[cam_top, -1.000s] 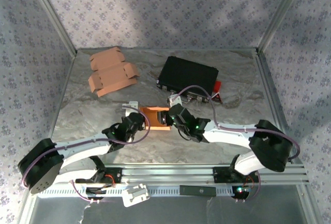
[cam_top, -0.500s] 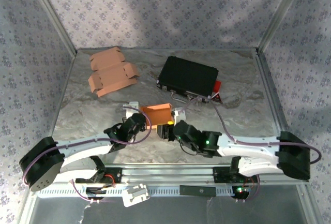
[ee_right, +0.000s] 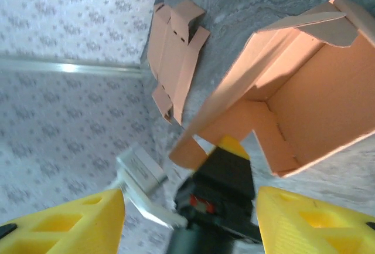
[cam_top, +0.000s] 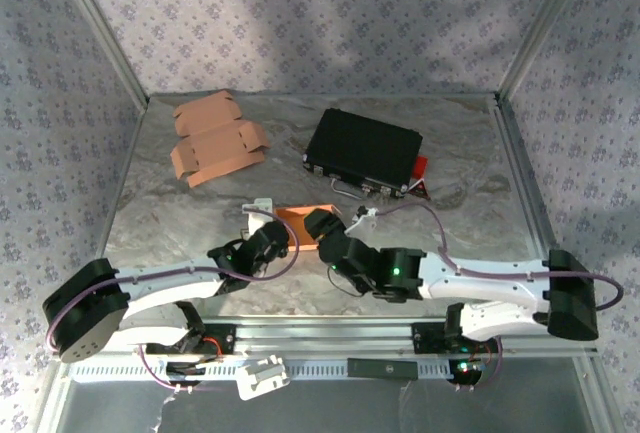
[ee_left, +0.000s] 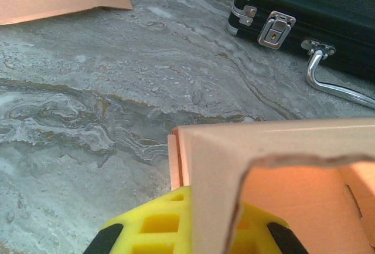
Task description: Fold the paper box
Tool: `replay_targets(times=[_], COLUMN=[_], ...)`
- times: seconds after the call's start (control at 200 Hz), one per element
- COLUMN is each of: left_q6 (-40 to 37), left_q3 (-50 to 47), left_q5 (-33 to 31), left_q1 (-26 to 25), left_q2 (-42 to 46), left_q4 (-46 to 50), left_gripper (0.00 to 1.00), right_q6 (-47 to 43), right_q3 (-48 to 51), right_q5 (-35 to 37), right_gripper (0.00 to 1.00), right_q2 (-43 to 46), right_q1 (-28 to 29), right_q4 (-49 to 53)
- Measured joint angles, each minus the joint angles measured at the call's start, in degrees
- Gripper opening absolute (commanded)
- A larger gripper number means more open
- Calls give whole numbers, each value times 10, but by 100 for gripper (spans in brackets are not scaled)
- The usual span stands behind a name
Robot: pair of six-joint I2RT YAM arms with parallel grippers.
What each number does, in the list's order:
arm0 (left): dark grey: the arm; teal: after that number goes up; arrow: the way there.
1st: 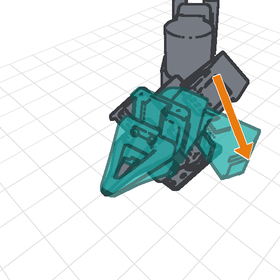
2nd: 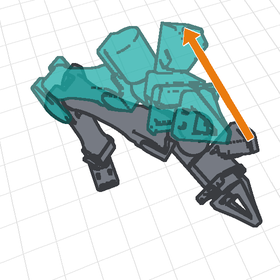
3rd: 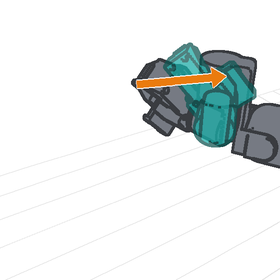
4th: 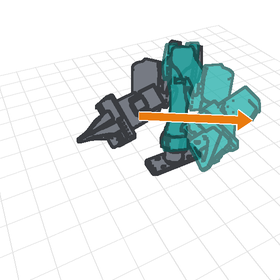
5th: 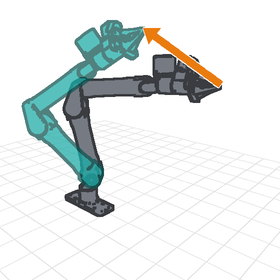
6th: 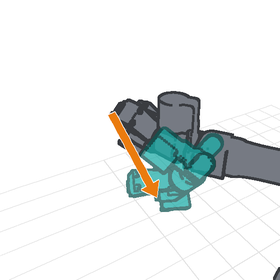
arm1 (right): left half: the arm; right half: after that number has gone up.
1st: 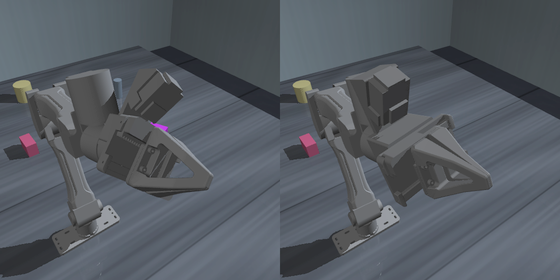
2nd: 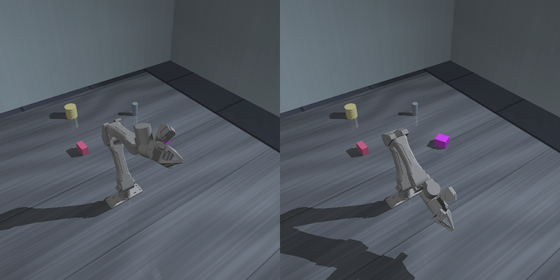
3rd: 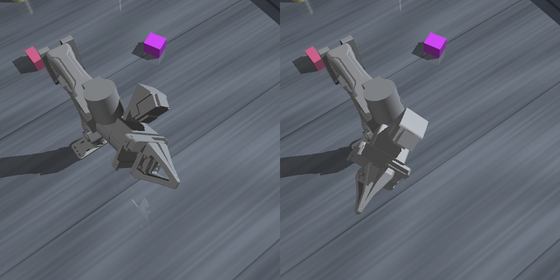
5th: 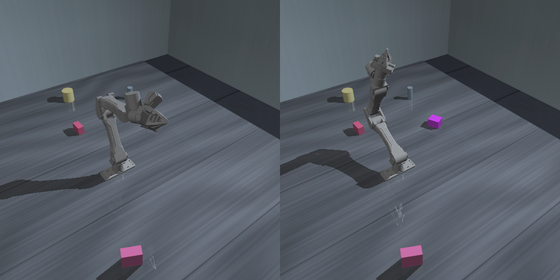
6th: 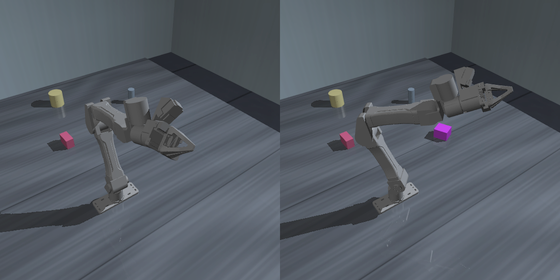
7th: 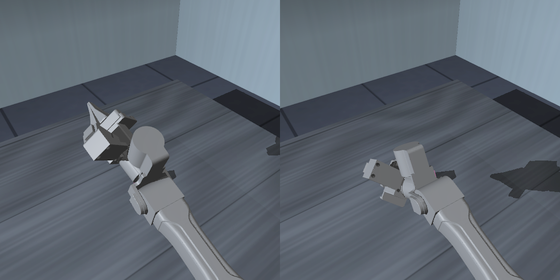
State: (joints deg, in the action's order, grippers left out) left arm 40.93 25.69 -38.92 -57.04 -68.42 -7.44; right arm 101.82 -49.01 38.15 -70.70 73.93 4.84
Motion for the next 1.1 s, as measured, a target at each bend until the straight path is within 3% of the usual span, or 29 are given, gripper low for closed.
replay_targets(times=[0.19,0.4,0.585,0.69,0.725,0.8,0.894,1.099], left_q6=[8,12,18,19,20,25,37,65], left_q3=[4,10,13,17,19,23,35,85], left_q5=[-10,-21,-31,-33,-35,-38,-38,-38], left_q1=[-7,-16,-20,-20,-22,-26,-37,-72], left_q2=[-6,-16,-23,-27,-28,-29,-23,64], left_q4=[5,9,9,12,15,30,68,187], left_gripper=[0,0,0,0,4,24,41,47], right_q6=[80,103,103,104,106,110,110,107], right_q3=[-6,-12,-20,-20,-20,-18,-4,33], right_q5=[-50,-106,-126,-133,-134,-139,-151,-167], right_gripper=[55,47,35,21,15,6,0,0], right_q2=[-66,-119,-125,-126,-126,-126,-126,-125], right_q1=[-63,-101,-104,-104,-104,-107,-114,-122], right_q4=[-23,-66,-90,-98,-101,-110,-120,-131])
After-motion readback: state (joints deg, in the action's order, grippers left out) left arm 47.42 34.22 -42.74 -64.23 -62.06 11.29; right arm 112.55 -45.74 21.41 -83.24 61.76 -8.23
